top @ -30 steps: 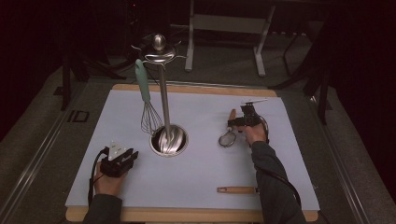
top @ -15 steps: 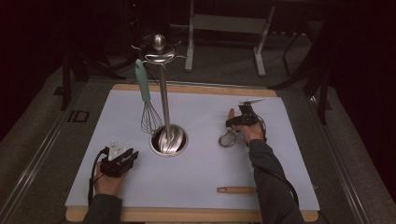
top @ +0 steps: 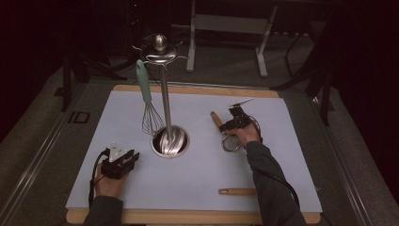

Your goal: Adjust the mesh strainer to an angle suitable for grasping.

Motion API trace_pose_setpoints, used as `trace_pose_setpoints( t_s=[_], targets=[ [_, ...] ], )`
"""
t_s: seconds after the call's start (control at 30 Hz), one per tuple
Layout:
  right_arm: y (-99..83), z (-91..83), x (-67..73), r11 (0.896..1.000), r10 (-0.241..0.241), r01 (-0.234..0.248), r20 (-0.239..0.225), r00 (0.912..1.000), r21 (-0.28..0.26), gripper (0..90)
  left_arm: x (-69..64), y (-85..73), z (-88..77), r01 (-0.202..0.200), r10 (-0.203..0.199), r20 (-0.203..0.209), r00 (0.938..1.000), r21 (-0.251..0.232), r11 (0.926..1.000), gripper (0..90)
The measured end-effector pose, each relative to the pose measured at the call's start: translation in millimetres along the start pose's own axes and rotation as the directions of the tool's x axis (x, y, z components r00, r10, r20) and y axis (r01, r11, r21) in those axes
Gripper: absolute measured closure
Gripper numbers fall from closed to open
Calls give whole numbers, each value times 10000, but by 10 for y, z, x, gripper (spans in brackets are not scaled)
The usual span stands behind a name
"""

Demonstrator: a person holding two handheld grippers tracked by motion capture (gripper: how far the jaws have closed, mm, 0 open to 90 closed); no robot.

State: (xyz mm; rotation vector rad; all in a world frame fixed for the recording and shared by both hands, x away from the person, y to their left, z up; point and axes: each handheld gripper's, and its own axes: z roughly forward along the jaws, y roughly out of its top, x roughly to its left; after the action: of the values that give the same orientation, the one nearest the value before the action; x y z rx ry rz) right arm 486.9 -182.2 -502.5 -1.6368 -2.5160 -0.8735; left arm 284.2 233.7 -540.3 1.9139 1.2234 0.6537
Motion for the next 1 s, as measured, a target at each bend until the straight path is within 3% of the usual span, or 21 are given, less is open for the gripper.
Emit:
trace_pose_setpoints(
  t_s=[0.2, 0.27, 0.3, 0.5, 0.67, 0.83, 0.93, 1.0],
  targets=[
    [26, 18, 129, 9943, -899, 901, -55, 9959, 578, 710, 0, 0, 0, 5, -5, 2, 10000, -1, 10000, 714],
    [29, 17, 147, 9927, -997, 1000, -65, 9950, 677, 710, -1, 0, 1, 2, -2, 3, 10000, 3, 10000, 714],
    [30, 16, 172, 9880, -1301, 1302, -60, 9915, 825, 710, -1, 0, 1, 3, -3, 6, 10000, 3, 10000, 714],
    [33, 17, 252, 9749, -1862, 1865, -134, 9824, 1214, 710, 0, 0, 2, 5, -5, 9, 10000, 8, 10000, 714],
    [54, 25, 319, 9534, -2444, 2443, -219, 9694, 1771, 709, -1, 0, 2, 3, -3, -2, 10000, 12, 10000, 714],
    [86, 43, 350, 9403, -2674, 2641, -141, 9635, 2145, 702, -1, 0, 1, 3, -3, 2, 10000, 5, 10000, 714],
    [113, 80, 378, 9240, -2861, 2776, -61, 9582, 2632, 696, 3, 0, 1, 7, -7, 18, 10000, 13, 10000, 714],
    [115, 87, 387, 9204, -2902, 2802, -38, 9570, 2727, 696, 3, 0, 1, 5, -5, 16, 10000, 16, 10000, 714]
  ],
)
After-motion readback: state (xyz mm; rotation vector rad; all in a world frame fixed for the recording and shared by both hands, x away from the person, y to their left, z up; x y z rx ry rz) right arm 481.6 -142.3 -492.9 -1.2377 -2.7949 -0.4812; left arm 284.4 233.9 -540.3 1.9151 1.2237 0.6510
